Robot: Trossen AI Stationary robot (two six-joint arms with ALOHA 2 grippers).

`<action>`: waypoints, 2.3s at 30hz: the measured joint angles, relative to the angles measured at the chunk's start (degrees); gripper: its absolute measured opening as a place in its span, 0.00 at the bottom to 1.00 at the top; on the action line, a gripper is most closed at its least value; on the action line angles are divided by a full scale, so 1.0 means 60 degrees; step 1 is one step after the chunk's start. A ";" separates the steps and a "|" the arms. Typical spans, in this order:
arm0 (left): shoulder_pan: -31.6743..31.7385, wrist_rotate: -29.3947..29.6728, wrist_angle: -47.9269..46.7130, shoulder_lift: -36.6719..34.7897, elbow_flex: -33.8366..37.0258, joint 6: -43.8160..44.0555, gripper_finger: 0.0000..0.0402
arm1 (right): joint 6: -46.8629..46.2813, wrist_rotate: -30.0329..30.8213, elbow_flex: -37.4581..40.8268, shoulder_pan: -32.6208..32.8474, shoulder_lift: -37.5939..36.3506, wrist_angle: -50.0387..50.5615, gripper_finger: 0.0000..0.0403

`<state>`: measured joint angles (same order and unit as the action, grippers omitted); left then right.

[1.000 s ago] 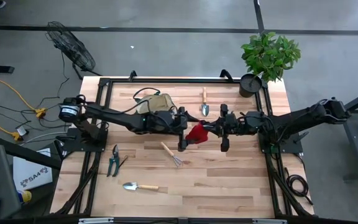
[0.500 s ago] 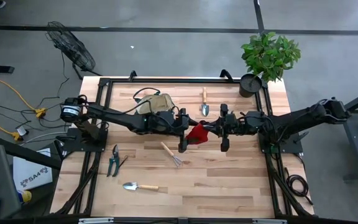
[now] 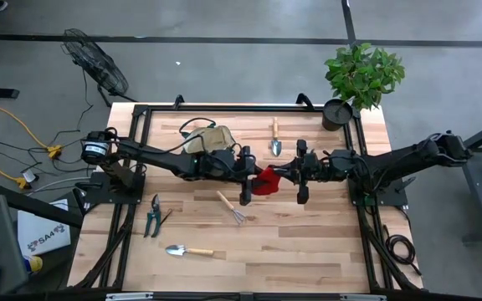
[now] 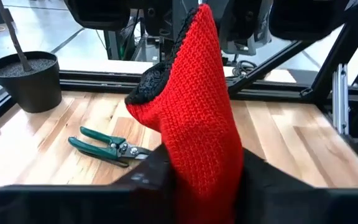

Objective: Pick & Place Garden tools in Gardening bag
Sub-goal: Put the red gloves into the gardening bag

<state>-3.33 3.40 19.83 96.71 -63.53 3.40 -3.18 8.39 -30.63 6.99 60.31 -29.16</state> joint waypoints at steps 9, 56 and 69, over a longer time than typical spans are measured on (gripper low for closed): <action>0.0000 -0.0122 -0.0131 0.0000 0.0000 -0.0277 0.10 | -0.0036 -0.0030 0.0003 0.0006 0.0004 0.0027 0.01; -0.0013 0.6200 -0.6967 -0.3605 0.0007 0.0160 0.10 | -0.1005 0.0866 -0.0001 -0.0023 0.0000 0.0475 0.51; 0.0233 0.8701 -0.8323 -0.3720 0.0007 0.0473 0.10 | -0.1005 0.0866 -0.0001 -0.0023 0.0000 0.0512 0.51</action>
<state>-1.94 55.61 -30.11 74.39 -63.48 6.24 -9.21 13.58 -30.63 6.85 60.31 -26.08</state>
